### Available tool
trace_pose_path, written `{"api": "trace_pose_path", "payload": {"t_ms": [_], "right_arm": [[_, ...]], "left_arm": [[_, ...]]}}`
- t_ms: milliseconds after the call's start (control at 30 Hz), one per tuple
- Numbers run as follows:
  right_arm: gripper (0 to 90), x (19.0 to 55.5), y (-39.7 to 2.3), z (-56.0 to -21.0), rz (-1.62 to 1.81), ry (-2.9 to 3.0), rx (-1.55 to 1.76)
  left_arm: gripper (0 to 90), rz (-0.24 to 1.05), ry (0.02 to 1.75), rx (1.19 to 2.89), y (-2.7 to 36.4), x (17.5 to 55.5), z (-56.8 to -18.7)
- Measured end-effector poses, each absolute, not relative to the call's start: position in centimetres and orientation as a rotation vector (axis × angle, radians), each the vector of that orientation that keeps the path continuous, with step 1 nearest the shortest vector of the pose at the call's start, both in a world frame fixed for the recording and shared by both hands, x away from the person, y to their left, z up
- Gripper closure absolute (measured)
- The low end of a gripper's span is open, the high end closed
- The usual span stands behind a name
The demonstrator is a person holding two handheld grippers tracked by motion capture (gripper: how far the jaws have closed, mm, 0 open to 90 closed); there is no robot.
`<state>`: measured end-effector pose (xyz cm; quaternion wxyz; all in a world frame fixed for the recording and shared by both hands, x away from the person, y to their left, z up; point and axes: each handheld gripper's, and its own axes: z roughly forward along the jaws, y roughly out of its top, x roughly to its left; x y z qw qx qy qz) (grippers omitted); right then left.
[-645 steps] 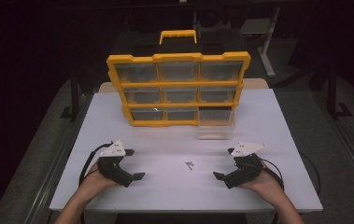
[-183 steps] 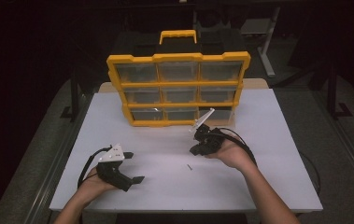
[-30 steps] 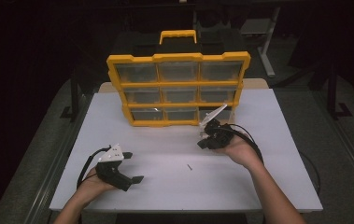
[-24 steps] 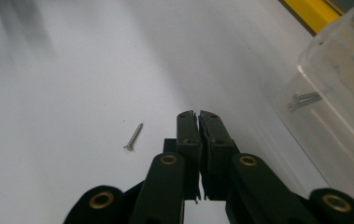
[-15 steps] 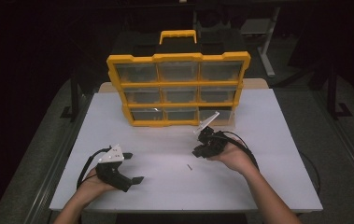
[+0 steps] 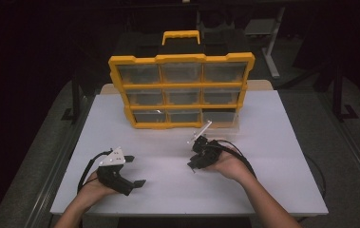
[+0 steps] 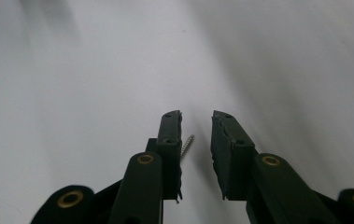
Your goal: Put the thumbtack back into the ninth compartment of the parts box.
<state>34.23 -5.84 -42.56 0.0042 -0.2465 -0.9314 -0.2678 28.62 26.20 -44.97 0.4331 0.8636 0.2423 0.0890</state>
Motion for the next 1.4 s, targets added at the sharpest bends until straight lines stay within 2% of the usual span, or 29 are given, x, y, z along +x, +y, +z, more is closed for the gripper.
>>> {"api": "trace_pose_path", "payload": {"t_ms": [467,900,1400], "right_arm": [[74.0,33.86,-5.22,-43.62,-0.755,-2.95,-0.741],[86.0,33.66,-5.22,-43.64,-0.72,-2.98,-0.726],[86.3,33.87,-5.35,-43.14,-0.73,-2.978,-0.723]], "left_arm": [[0.0,0.221,0.6,2.153,26.13,28.55,-44.96],[0.0,0.222,0.602,2.151,26.15,28.55,-44.92],[0.0,0.223,0.599,2.153,26.1,28.56,-44.93]]}}
